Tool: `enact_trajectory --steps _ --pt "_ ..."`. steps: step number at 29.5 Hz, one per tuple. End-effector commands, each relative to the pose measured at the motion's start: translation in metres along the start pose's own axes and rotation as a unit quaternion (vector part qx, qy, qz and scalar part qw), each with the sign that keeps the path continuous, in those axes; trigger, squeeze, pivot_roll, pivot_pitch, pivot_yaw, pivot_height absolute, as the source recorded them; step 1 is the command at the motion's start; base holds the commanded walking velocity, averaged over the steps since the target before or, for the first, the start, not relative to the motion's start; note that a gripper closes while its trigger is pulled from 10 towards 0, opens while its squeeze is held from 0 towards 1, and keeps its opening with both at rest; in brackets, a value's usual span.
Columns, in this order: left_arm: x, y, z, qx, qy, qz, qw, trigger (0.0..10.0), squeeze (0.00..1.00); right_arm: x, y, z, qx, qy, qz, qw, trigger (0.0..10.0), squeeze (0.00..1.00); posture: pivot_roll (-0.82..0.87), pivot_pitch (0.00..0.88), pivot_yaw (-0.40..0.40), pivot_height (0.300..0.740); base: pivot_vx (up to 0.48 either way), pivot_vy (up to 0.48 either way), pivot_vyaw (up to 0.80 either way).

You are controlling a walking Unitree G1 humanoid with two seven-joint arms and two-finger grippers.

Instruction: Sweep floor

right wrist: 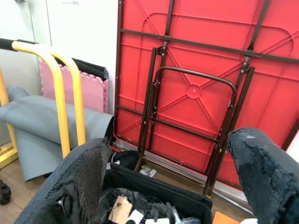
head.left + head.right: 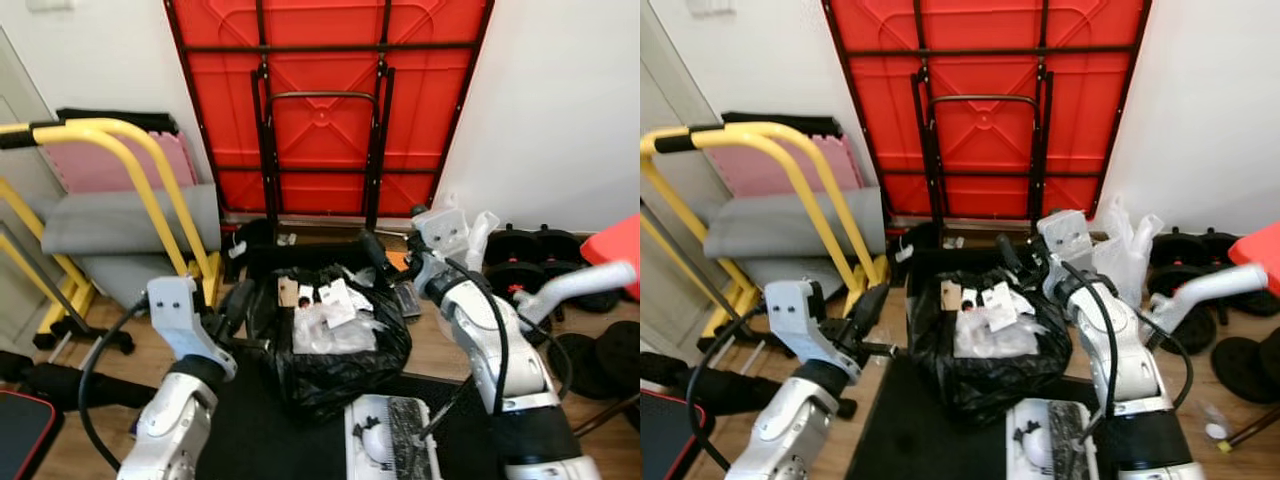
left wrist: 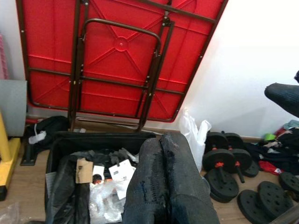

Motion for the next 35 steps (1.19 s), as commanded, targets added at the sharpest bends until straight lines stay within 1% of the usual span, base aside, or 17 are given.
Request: enact_trajectory --steps 1,3,7,11,13,15,20,21,22,23,24,25,26,28,30,32,35 --pt "-0.002 0.0 0.0 0.001 -0.004 -0.006 1.0 10.0 0.0 0.0 -0.001 -0.002 -0.005 0.005 -0.005 1.0 10.0 0.0 -0.15 0.0 0.008 0.71 0.0 0.0 0.0" --pt "-0.002 0.0 0.0 0.001 -0.004 -0.007 1.0 10.0 0.0 -0.001 -0.008 0.002 -0.015 -0.002 -0.025 1.0 10.0 0.0 -0.14 0.0 0.01 0.7 0.0 0.0 0.0" --pt "-0.003 0.0 0.0 0.002 -0.004 -0.009 1.0 10.0 0.0 -0.007 -0.015 -0.007 0.006 0.043 -0.04 0.998 10.0 0.0 -0.14 0.0 0.011 0.685 0.0 0.0 0.0" --pt "-0.003 0.0 0.0 0.006 -0.005 -0.01 1.0 10.0 0.0 -0.012 -0.02 -0.008 0.019 0.056 -0.053 0.997 10.0 0.0 -0.15 0.0 0.013 0.675 0.0 0.0 0.0" --pt "-0.003 0.0 0.0 0.006 -0.005 -0.011 1.0 10.0 0.0 -0.014 -0.023 -0.008 0.025 0.058 -0.058 0.996 10.0 0.0 -0.15 0.0 0.013 0.67 0.0 0.0 0.0" --pt "-0.004 0.0 -0.001 0.014 -0.004 -0.012 1.0 10.0 0.0 -0.022 -0.031 -0.003 0.051 0.063 -0.074 0.994 10.0 0.0 -0.15 0.0 0.013 0.655 0.0 0.0 0.0" --pt "-0.004 -0.001 -0.001 0.019 -0.004 -0.014 1.0 10.0 0.0 -0.027 -0.04 0.002 0.056 0.056 -0.09 0.993 10.0 0.0 -0.15 0.0 0.014 0.645 0.0 0.0 0.0" --pt "-0.005 0.0 -0.001 0.021 -0.006 -0.015 1.0 10.0 0.0 -0.031 -0.048 0.007 0.054 0.045 -0.106 0.992 10.0 0.0 -0.15 0.0 0.019 0.64 0.0 0.0 0.0" --pt "-0.005 0.0 -0.001 0.021 -0.006 -0.015 1.0 10.0 0.0 -0.031 -0.048 0.007 0.054 0.045 -0.106 0.992 10.0 0.0 -0.15 0.0 0.019 0.64 0.0 0.0 0.0" --pt "-0.005 0.0 -0.001 0.024 -0.007 -0.017 1.0 10.0 0.0 -0.038 -0.06 0.014 0.051 0.026 -0.129 0.99 10.0 0.0 -0.15 0.0 0.024 0.635 0.0 0.0 0.0" --pt "-0.005 0.0 -0.001 0.024 -0.007 -0.017 1.0 10.0 0.0 -0.038 -0.06 0.014 0.051 0.026 -0.129 0.99 10.0 0.0 -0.15 0.0 0.024 0.635 0.0 0.0 0.0" --pt "-0.006 -0.001 0.0 0.029 -0.011 -0.021 0.999 10.0 0.0 -0.045 -0.074 0.024 0.045 0.001 -0.155 0.987 10.0 0.0 -0.16 0.0 0.029 0.63 0.0 0.0 0.0" --pt "-0.006 -0.001 0.0 0.029 -0.011 -0.021 0.999 10.0 0.0 -0.045 -0.074 0.024 0.045 0.001 -0.155 0.987 10.0 0.0 -0.16 0.0 0.029 0.63 0.0 0.0 0.0" --pt "-0.007 -0.002 0.001 0.033 -0.021 -0.032 0.999 10.0 0.0 -0.062 -0.096 0.046 0.03 -0.054 -0.202 0.977 10.0 0.0 -0.16 0.003 0.035 0.62 0.0 0.0 0.0" --pt "-0.007 -0.002 0.001 0.033 -0.021 -0.032 0.999 10.0 0.0 -0.062 -0.096 0.046 0.03 -0.054 -0.202 0.977 10.0 0.0 -0.16 0.003 0.035 0.62 0.0 0.0 0.0" --pt "-0.008 -0.004 0.001 0.037 -0.03 -0.042 0.998 10.0 0.0 -0.075 -0.111 0.063 0.018 -0.101 -0.235 0.967 10.0 0.0 -0.16 0.011 0.042 0.61 0.0 0.0 0.0" --pt "-0.009 -0.005 0.002 0.042 -0.034 -0.046 0.998 10.0 0.0 -0.08 -0.116 0.07 0.013 -0.119 -0.246 0.962 10.0 0.0 -0.16 0.011 0.042 0.605 0.0 0.0 0.0"
Point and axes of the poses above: a point about 5 cm out from each wrist's last joint towards the gripper, its own x axis pointing out of the wrist towards the gripper, its own y axis along the axis of the wrist's last joint, z = x × y, the point moved 4 cm from there along x, pointing out of the wrist towards the gripper, and after that the axes turned 15 degrees about -x, right-handed, at the moved point
